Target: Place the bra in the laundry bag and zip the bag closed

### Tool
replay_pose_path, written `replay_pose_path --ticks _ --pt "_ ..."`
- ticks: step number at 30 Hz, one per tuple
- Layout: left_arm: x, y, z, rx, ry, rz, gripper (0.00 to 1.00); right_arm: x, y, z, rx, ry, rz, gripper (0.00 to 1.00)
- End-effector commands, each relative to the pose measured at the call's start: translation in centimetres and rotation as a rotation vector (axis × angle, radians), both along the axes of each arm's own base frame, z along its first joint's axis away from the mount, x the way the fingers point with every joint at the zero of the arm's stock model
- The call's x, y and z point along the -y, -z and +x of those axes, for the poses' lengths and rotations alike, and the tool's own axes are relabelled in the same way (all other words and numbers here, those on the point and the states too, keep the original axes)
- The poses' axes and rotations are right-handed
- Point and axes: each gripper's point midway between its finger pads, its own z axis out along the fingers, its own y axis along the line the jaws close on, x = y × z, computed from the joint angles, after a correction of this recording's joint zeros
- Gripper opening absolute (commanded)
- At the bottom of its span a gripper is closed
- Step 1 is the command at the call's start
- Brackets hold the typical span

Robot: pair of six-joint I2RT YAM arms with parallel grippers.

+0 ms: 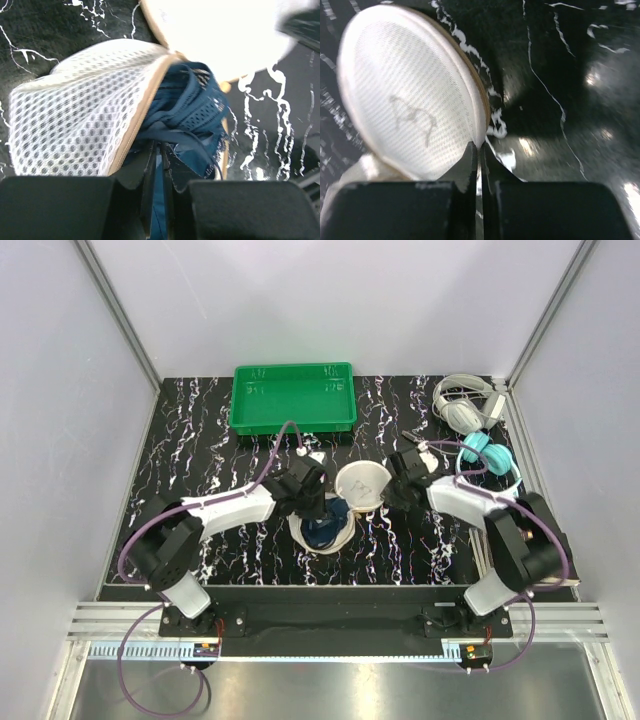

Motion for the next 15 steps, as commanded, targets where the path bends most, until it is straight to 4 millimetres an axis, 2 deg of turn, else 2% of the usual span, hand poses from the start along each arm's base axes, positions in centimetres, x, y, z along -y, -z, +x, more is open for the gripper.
replay_pose_path --ticks 1,3,4,6,7,9,10,11,15 --pt "-0.1 1.1 1.6 0.058 -0.018 0.021 0.14 1.0 -6.6 0.0 0.198 -0.035 0.008 0.0" --pt "-0.5 2.4 1.6 0.036 -0.024 0.043 0.13 0.9 -8.7 -0.7 0.233 -0.06 0.007 0.0" --pt "-0.6 3.1 1.7 0.033 -0.025 0.055 0.12 0.5 -10.5 -1.7 0.25 -0.094 0.002 0.0" --pt "-0.5 3.7 1.6 0.027 -0.005 0.065 0.1 0.1 -11.3 -3.2 0.213 -0.127 0.003 0.0" --pt "-0.7 3.9 1.7 0.028 -0.009 0.075 0.09 -1.2 -12.8 -3.6 0.23 -0.161 0.031 0.0" --pt "-1.0 3.9 1.8 0.04 -0.018 0.082 0.09 -2.0 -13.6 -4.7 0.228 -0.176 0.02 0.0" --pt "-1.3 3.7 1.8 0.053 -0.024 0.083 0.09 -2.9 -15.0 -5.0 0.253 -0.189 0.025 0.0" --pt "-1.4 3.6 1.8 0.061 -0.024 0.081 0.09 -3.7 -15.4 -5.7 0.266 -0.208 0.005 0.0" --pt "-1.9 3.4 2.1 0.089 -0.01 0.115 0.09 -4.7 -17.0 -6.8 0.285 -0.226 -0.007 0.0"
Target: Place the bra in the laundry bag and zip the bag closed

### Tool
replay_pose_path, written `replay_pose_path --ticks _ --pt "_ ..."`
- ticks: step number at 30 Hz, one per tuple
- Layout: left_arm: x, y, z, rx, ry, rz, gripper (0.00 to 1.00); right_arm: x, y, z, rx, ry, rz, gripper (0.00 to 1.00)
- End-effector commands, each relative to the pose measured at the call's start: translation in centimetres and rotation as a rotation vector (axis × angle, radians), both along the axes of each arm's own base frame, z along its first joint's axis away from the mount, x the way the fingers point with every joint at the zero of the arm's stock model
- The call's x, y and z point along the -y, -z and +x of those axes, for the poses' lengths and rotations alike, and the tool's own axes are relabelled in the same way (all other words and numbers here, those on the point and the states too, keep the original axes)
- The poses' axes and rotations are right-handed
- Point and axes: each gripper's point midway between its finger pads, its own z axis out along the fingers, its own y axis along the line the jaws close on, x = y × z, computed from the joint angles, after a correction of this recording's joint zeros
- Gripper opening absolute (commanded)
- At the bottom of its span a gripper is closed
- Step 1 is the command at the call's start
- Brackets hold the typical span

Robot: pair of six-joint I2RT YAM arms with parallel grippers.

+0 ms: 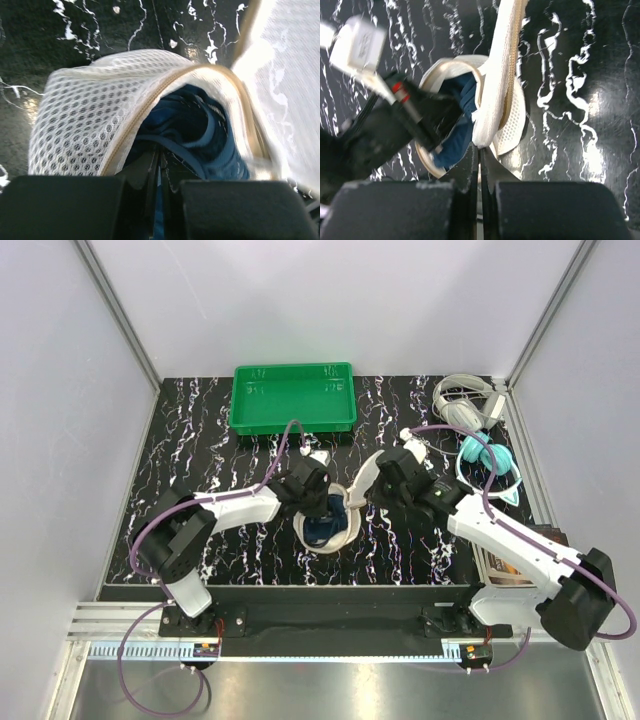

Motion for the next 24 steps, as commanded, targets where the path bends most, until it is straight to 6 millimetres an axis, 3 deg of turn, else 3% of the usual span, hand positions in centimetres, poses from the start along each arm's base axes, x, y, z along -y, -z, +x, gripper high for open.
replay_pose_path --ticks 1,7,14,16,20,21,24 --pt "-3.0 1.8 0.3 0.027 -0.008 0.147 0.09 0.4 -3.4 -0.4 0.066 0.037 -0.025 0.0" --pt "-4.3 2.5 0.7 0.029 0.041 0.205 0.08 1.7 -6.2 -0.3 0.164 -0.003 -0.12 0.0" --pt "-3.7 2.2 0.5 0.005 0.078 0.188 0.07 3.2 -5.9 -1.8 0.163 -0.039 -0.175 0.0" --pt "-3.0 0.5 0.6 0.026 0.086 0.141 0.1 3.4 -6.0 -1.9 0.163 -0.049 -0.191 0.0" --pt "-2.4 -4.2 0.0 0.083 0.101 0.062 0.4 3.4 -5.9 -2.4 0.142 -0.087 -0.214 0.0" --pt "-2.2 -6.7 -0.1 0.129 0.099 0.013 0.44 3.4 -6.1 -2.4 0.143 -0.093 -0.217 0.0" --pt "-1.5 -11.1 -1.7 0.177 0.149 -0.112 0.55 3.3 -6.6 -2.5 0.145 -0.104 -0.21 0.0"
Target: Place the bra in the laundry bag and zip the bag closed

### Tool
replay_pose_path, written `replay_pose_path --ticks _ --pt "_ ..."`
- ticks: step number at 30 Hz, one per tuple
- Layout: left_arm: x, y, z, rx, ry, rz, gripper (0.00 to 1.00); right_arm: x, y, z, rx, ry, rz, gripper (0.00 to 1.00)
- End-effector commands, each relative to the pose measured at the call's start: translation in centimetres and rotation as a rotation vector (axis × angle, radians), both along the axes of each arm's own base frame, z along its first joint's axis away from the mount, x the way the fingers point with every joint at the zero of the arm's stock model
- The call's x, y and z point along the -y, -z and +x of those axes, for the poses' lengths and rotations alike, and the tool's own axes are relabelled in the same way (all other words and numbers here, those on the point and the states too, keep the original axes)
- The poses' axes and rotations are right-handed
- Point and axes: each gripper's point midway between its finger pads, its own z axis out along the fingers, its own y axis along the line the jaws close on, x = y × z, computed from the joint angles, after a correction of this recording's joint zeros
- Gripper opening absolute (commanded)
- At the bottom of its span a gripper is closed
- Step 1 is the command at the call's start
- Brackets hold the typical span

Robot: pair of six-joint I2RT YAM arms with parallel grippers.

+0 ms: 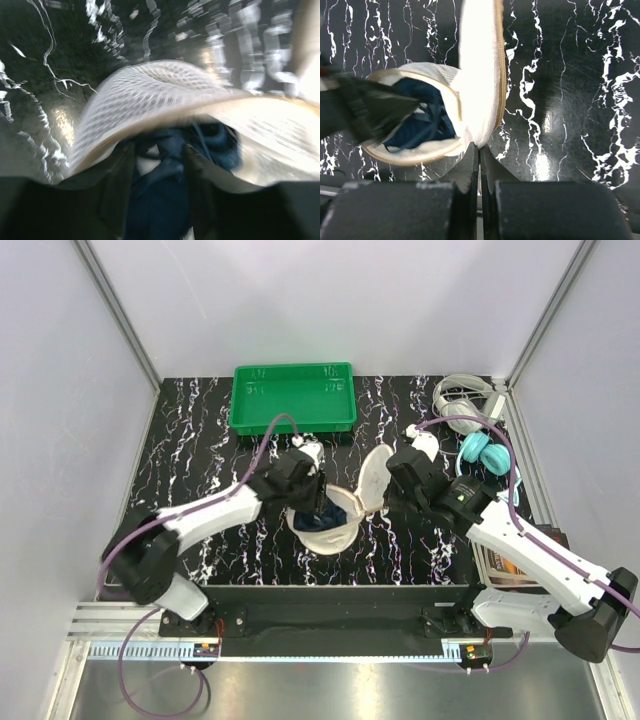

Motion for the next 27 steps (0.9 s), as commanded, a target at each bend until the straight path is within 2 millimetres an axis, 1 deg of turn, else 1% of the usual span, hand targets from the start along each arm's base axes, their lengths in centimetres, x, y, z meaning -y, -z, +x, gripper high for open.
replay_pose_path --ticks 1,2,3,4,5,6,7,8,9,11,13,14,15,16,17,18,19,20,21,22,23,26,27 --pt "1.3 -8.3 -1.6 0.116 0.095 -0.197 0.78 0.1 -2.5 0.0 0.048 -0.022 0.003 0.0" --pt "1.4 -9.0 -1.9 0.129 0.11 -0.22 0.87 0.0 -2.7 0.0 0.049 -0.025 0.009 0.0" --pt "1.3 -10.0 -2.7 0.149 0.136 -0.253 0.9 0.0 -2.7 0.0 0.042 -0.022 0.009 0.0" --pt "1.3 -10.6 -3.1 0.166 0.144 -0.278 0.9 -0.2 -2.7 0.0 0.037 -0.028 0.015 0.0" --pt "1.9 -12.0 -3.1 0.215 0.161 -0.329 0.9 -0.5 -2.8 -0.1 0.033 -0.035 0.023 0.0" --pt "1.8 -12.7 -4.0 0.249 0.188 -0.372 0.92 -0.6 -2.8 0.0 0.031 -0.034 0.028 0.0" --pt "2.5 -13.4 -4.9 0.281 0.217 -0.407 0.93 -0.8 -2.8 -0.1 0.022 -0.036 0.035 0.0" --pt "3.4 -15.3 -4.8 0.36 0.231 -0.475 0.93 -0.9 -2.9 -0.1 0.02 -0.029 0.048 0.0" --pt "3.9 -14.8 -5.6 0.384 0.237 -0.48 0.93 -1.0 -2.9 -0.1 0.016 -0.026 0.055 0.0" --pt "4.7 -16.4 -5.7 0.488 0.228 -0.506 0.96 -1.3 -3.4 -0.1 0.014 -0.013 0.085 0.0" --pt "5.5 -16.1 -6.0 0.59 0.21 -0.432 0.98 -1.5 -3.5 -0.1 0.009 -0.002 0.102 0.0" --pt "6.0 -16.8 -6.1 0.641 0.212 -0.436 0.98 -1.6 -3.6 -0.1 0.005 0.009 0.115 0.0" --pt "6.5 -16.9 -6.7 0.693 0.214 -0.398 0.98 -1.7 -3.4 -0.1 -0.001 0.014 0.118 0.0" --pt "7.2 -16.1 -6.5 0.707 0.216 -0.363 0.98 -1.7 -3.5 -0.1 -0.001 0.016 0.125 0.0" --pt "7.7 -15.9 -6.5 0.719 0.208 -0.347 0.98 -1.8 -3.4 -0.1 -0.007 0.021 0.128 0.0" --pt "8.2 -16.5 -6.1 0.737 0.194 -0.33 0.99 -1.9 -3.4 -0.1 -0.009 0.02 0.131 0.0" --pt "8.6 -16.3 -5.8 0.735 0.183 -0.311 0.99 -1.9 -3.4 -0.1 -0.012 0.02 0.135 0.0" --pt "9.2 -14.8 -5.2 0.72 0.181 -0.265 0.99 -2.0 -3.4 -0.1 -0.014 0.02 0.139 0.0" --pt "9.6 -15.3 -4.7 0.733 0.165 -0.251 0.99 -2.0 -3.5 -0.2 -0.017 0.02 0.143 0.0" --pt "9.9 -15.0 -4.3 0.73 0.161 -0.234 0.99 -2.1 -3.6 -0.3 -0.019 0.018 0.153 0.0" --pt "10.6 -14.3 -3.7 0.722 0.154 -0.194 0.98 -2.2 -3.6 -0.3 -0.021 0.02 0.162 0.0" --pt "11.1 -13.3 -2.7 0.708 0.127 -0.121 0.95 -2.2 -3.8 -0.6 -0.023 0.02 0.183 0.0" --pt "11.5 -13.3 -2.3 0.711 0.128 -0.113 0.85 -2.3 -3.8 -0.7 -0.025 0.02 0.189 0.0"
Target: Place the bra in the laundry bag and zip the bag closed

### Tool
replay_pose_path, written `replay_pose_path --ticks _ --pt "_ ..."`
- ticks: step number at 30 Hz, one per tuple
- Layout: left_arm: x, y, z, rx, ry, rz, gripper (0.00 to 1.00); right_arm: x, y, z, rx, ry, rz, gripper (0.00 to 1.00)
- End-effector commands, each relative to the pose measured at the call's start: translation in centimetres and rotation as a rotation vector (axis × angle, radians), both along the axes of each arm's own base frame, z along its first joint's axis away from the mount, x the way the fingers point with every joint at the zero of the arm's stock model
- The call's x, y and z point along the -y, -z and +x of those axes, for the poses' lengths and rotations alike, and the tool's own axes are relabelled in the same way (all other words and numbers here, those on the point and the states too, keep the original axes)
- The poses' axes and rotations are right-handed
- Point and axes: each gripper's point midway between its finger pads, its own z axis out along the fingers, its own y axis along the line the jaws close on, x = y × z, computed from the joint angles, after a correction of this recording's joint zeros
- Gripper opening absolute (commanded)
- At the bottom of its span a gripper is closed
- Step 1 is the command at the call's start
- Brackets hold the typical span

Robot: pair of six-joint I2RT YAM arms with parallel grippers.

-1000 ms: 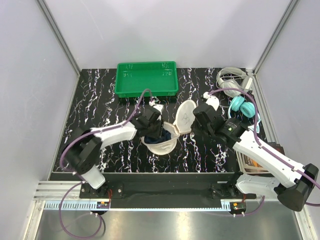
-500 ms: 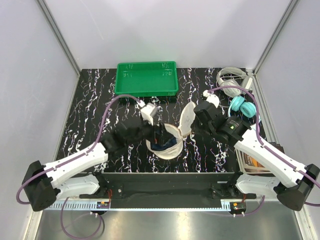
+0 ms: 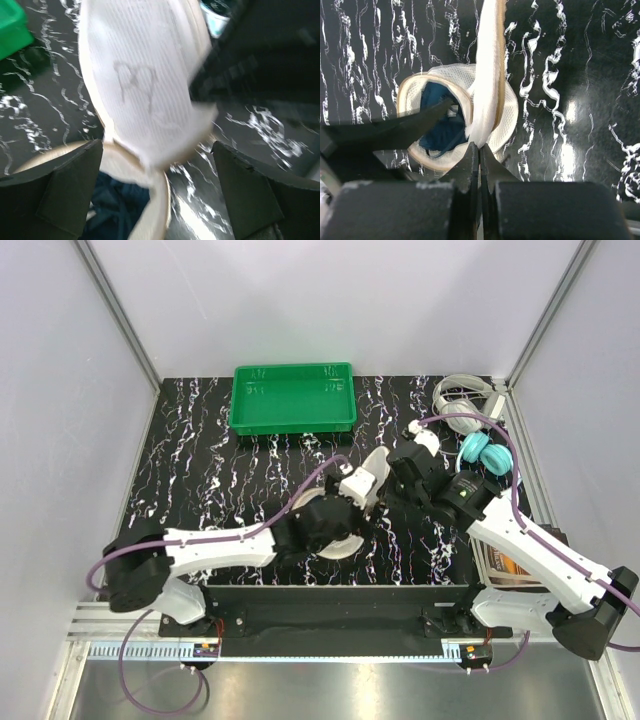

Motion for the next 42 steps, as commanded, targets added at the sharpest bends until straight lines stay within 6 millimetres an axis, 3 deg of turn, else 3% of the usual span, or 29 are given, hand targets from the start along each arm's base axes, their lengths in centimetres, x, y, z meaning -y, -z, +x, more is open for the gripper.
replay_pose_path --ticks 1,3,6,7,10,12,13,14,18,19,21,22,23,25,26,31,35,42 --pt "1.0 -3.6 2.7 0.095 -0.105 -0.036 0.76 -0.8 -2.2 -0.3 0.022 0.006 0.091 0.0" --pt "1.2 -3.9 3.1 0.091 -0.114 -0.058 0.53 -0.7 -2.2 -0.5 0.023 0.007 0.102 0.0" --pt "1.0 -3.9 3.0 0.055 -0.082 -0.092 0.37 0.0 -2.4 -0.6 0.043 0.022 0.097 0.18" --pt "0.8 -4.6 2.8 0.05 -0.071 -0.132 0.25 0.5 -2.3 -0.6 0.048 0.034 0.087 0.31" --pt "-0.3 -4.3 2.6 -0.02 -0.071 -0.186 0.0 1.2 -2.5 -0.8 0.053 0.03 0.081 0.39" --pt "-0.9 -4.0 2.4 -0.078 -0.058 -0.227 0.0 1.7 -2.5 -1.1 0.054 0.021 0.07 0.49" --pt "-1.2 -4.9 2.2 -0.085 -0.053 -0.273 0.0 2.0 -2.3 -1.4 0.05 0.019 0.064 0.52" --pt "-1.5 -4.2 1.6 -0.11 -0.036 -0.284 0.0 2.3 -2.7 -1.7 0.06 0.018 0.079 0.55" --pt "-2.9 -4.8 1.2 -0.204 -0.062 -0.427 0.0 3.0 -2.7 -3.2 0.061 0.003 0.123 0.61" --pt "-3.0 -5.6 1.0 -0.206 -0.064 -0.487 0.0 2.7 -2.1 -3.4 0.054 -0.01 0.134 0.64" --pt "-4.0 -5.6 0.2 -0.254 -0.083 -0.603 0.0 1.6 -1.6 -3.9 0.028 -0.055 0.168 0.73" --pt "-4.1 -6.8 0.1 -0.243 -0.079 -0.69 0.0 0.9 -0.9 -3.7 0.018 -0.061 0.191 0.77" --pt "-4.8 -5.4 -0.1 -0.266 -0.107 -0.707 0.0 0.2 -0.4 -3.7 0.003 -0.072 0.208 0.81" --pt "-5.3 -6.6 -0.5 -0.281 -0.104 -0.829 0.0 -2.1 0.0 -3.4 -0.005 -0.129 0.286 0.93" --pt "-5.7 -5.9 -0.6 -0.296 -0.12 -0.845 0.0 -2.8 0.1 -3.2 0.002 -0.147 0.302 0.99" --pt "-7.9 -6.2 -1.1 -0.345 -0.175 -0.993 0.0 -4.6 1.9 -1.7 0.044 -0.256 0.243 1.0" --pt "-10.4 -6.1 -1.0 -0.36 -0.271 -1.055 0.0 -4.6 3.1 -0.9 0.058 -0.285 0.234 1.0" --pt "-12.6 -5.9 -1.1 -0.384 -0.335 -1.135 0.0 -7.4 2.3 -0.7 0.119 -0.445 0.466 0.95"
